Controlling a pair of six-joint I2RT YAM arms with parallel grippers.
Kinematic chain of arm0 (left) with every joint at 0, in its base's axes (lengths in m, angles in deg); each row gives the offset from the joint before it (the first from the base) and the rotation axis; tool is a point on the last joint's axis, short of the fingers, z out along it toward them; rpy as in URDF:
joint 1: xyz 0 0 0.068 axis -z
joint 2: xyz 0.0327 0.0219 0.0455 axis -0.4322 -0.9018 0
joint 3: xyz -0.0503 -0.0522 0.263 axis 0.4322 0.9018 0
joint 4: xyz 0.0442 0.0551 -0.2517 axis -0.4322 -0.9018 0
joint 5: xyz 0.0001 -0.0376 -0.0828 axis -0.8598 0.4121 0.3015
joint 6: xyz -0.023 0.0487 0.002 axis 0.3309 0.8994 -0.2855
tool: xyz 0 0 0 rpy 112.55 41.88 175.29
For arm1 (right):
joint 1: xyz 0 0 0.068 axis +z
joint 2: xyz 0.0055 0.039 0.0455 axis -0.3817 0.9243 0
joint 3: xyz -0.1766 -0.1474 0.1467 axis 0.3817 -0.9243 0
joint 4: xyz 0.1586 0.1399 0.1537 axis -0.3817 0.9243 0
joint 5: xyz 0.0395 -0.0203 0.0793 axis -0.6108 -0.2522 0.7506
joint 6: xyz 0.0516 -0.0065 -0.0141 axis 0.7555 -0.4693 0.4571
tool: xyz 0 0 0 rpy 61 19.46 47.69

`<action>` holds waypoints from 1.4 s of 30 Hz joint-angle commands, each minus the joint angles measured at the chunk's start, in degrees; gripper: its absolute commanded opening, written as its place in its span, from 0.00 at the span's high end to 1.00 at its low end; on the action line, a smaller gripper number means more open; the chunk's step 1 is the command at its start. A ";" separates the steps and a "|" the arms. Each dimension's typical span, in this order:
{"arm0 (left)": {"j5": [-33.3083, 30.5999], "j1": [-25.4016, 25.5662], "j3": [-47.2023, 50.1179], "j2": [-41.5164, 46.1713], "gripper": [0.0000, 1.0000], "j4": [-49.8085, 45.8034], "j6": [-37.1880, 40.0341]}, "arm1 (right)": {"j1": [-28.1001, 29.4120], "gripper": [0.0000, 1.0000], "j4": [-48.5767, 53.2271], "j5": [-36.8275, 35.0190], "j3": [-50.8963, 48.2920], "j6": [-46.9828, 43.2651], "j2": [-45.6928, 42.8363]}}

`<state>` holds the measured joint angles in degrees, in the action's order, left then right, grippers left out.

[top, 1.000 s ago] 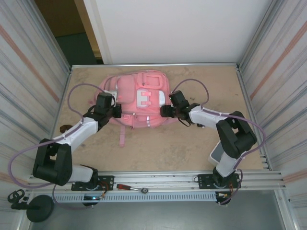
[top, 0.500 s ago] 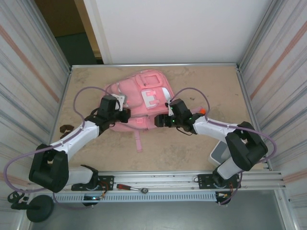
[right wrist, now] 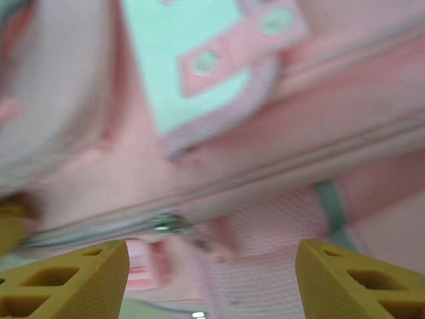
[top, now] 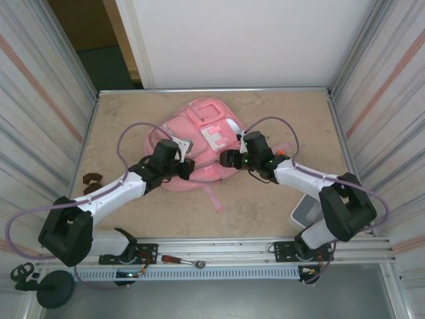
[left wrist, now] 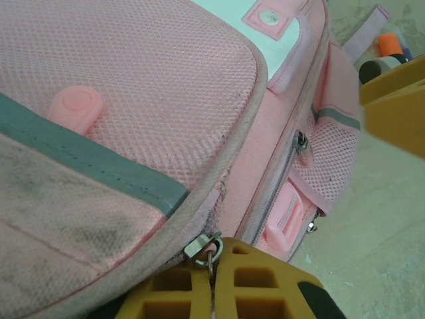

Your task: Pack books, pencil case, and school supplies into a backpack

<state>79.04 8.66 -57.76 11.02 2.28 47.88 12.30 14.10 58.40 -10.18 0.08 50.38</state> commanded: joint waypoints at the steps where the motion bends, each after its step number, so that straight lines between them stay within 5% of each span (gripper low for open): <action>1: 1.52 1.19 1.58 1.66 1.00 2.28 2.85 | 2.33 0.35 -3.87 4.22 0.33 6.98 -2.19; 9: 0.98 2.17 3.30 2.96 1.00 4.18 3.05 | 4.12 0.41 -7.24 4.26 7.02 20.04 6.12; 16: -0.51 3.23 3.39 3.44 1.00 3.77 4.20 | 4.09 0.43 -7.76 10.09 15.72 22.75 15.70; 20: -0.82 3.36 4.07 4.12 1.00 3.74 4.23 | 4.34 0.54 -6.97 9.94 18.32 23.27 19.22; 31: -10.46 3.38 4.74 5.47 1.00 -2.62 4.91 | 0.26 1.00 0.03 7.22 15.53 16.56 16.15; 42: -17.54 3.42 2.71 5.21 1.00 -7.45 6.07 | -5.93 1.00 15.34 14.64 21.81 -0.26 15.52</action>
<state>66.86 12.41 -53.63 15.00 -0.63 52.60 9.61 22.45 72.95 8.97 8.03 67.45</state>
